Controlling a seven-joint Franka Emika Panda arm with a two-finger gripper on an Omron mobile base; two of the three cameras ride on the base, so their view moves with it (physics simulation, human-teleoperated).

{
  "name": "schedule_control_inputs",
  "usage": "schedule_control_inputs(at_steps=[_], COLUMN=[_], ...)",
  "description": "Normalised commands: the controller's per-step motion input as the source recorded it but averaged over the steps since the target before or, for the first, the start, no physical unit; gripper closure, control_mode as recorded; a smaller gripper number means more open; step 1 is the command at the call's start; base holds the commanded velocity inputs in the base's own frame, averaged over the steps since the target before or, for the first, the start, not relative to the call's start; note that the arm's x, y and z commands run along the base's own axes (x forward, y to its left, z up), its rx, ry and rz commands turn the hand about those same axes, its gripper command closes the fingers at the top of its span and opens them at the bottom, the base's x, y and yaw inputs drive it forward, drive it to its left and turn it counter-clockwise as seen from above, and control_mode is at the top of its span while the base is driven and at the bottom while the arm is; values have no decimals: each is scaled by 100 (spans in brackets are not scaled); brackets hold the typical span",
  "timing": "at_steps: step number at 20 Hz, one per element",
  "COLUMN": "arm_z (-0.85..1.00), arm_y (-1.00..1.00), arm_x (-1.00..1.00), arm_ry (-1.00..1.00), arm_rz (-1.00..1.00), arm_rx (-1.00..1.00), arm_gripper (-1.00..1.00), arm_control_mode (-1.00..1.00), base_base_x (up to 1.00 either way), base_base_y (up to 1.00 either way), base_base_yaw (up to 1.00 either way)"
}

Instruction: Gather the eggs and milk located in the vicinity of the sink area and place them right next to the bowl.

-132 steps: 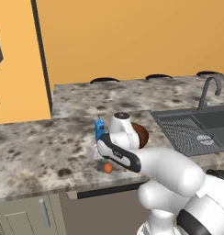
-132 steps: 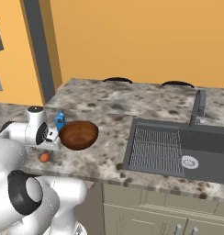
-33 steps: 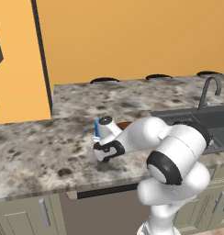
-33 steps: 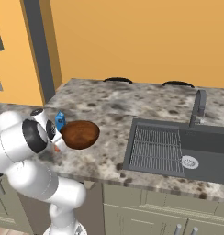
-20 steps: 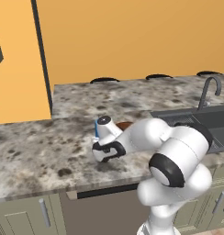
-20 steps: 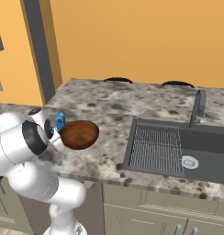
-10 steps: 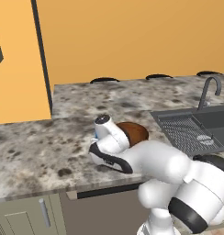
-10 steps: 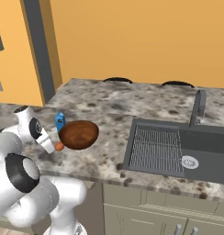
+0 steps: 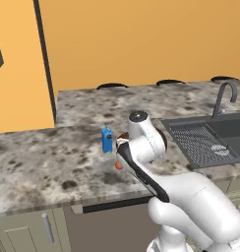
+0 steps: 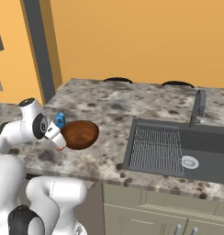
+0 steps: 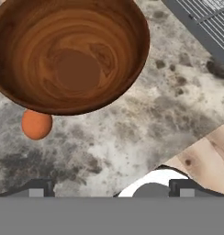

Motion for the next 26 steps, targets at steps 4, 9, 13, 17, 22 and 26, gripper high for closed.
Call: schedule_control_inputs(at_steps=[4, 9, 13, 17, 22, 26], arm_z=[76, 68, 65, 96, 72, 9], arm_y=[-56, -21, 0, -1, -9, 0], arm_x=[-49, -67, -83, -67, -46, -11], arm_ry=[0, 1, 2, 0, 2, 0], arm_rz=[29, 31, 24, 16, 11, 2], arm_rx=[0, 0, 1, 2, 3, -1], arm_gripper=[-100, -100, -100, -100, -100, -100], arm_control_mode=[-100, -100, -100, -100, -100, -100], base_base_x=[0, 0, 0, 0, 0, 0], base_base_y=[0, 0, 0, 0, 0, 0], base_base_yaw=[0, 0, 0, 0, 0, 0])
